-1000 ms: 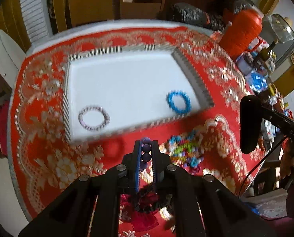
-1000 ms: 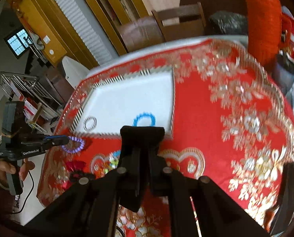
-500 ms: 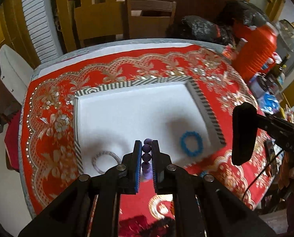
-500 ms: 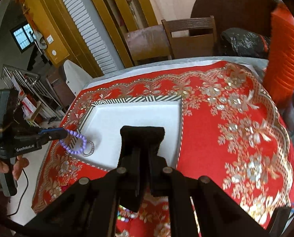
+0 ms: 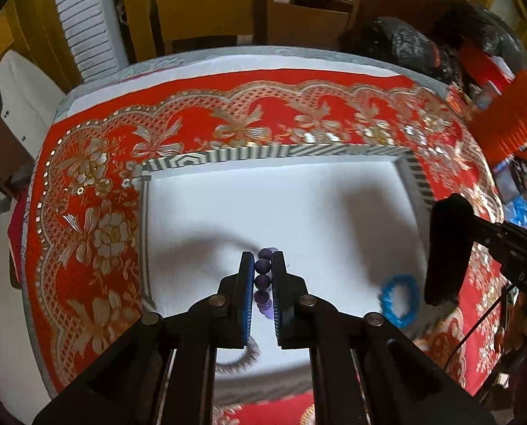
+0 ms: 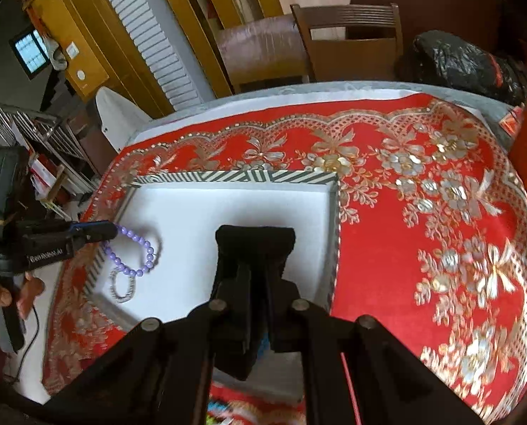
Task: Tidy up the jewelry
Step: 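Carry the purple bracelet and black pouch into the tray and open both tools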
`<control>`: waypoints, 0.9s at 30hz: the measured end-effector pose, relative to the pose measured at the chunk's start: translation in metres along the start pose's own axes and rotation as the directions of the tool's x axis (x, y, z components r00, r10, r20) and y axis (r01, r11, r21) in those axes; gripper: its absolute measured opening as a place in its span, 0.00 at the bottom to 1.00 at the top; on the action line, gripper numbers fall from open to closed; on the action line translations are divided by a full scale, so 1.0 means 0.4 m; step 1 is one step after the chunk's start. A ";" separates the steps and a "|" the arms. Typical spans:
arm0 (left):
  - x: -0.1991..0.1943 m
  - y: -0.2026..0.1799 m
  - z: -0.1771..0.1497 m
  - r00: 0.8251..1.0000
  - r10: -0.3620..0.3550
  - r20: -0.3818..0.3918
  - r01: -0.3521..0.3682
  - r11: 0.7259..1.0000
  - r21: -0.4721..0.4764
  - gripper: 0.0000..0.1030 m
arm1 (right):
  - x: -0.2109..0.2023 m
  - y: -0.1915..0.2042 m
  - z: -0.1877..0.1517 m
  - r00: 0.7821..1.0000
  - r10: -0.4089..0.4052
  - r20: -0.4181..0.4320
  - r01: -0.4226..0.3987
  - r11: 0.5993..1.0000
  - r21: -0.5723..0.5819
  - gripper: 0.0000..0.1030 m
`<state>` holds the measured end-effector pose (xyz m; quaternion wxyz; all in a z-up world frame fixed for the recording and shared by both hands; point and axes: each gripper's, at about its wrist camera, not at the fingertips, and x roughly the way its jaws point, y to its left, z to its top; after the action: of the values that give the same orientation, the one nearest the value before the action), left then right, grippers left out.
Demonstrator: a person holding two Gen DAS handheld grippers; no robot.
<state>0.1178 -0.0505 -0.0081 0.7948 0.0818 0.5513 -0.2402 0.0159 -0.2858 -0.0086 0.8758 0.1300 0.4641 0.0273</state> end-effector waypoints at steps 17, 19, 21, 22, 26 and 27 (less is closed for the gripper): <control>0.106 0.168 -0.033 0.994 0.068 -0.084 -0.080 0.984 -0.158 0.00 | 0.180 -0.020 0.026 0.991 -0.091 -0.094 0.084 0.994 -0.070 0.07; 0.104 0.163 -0.035 0.994 0.072 -0.085 -0.084 0.985 -0.152 0.00 | 0.184 -0.019 0.027 0.990 -0.105 -0.095 0.098 0.992 -0.076 0.09; 0.099 0.158 -0.038 0.992 0.088 -0.085 -0.100 0.984 -0.148 0.00 | 0.183 -0.019 0.028 0.989 -0.112 -0.093 0.105 0.992 -0.076 0.20; 0.100 0.157 -0.039 0.991 0.093 -0.092 -0.107 0.982 -0.154 0.00 | 0.179 -0.021 0.029 0.989 -0.116 -0.091 0.110 0.992 -0.067 0.30; 0.090 0.169 -0.052 0.996 0.030 -0.090 -0.050 0.973 -0.224 0.17 | 0.135 -0.027 0.024 0.995 -0.075 -0.065 0.073 0.997 -0.026 0.35; 0.085 0.169 -0.057 0.996 0.034 -0.087 -0.053 0.971 -0.233 0.17 | 0.118 -0.023 0.019 0.996 -0.072 -0.056 0.071 0.997 -0.028 0.36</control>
<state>0.1400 0.0075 -0.0568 0.7807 0.0089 0.6061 -0.1521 0.0484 -0.2884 -0.0448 0.8643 0.1010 0.4927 0.0057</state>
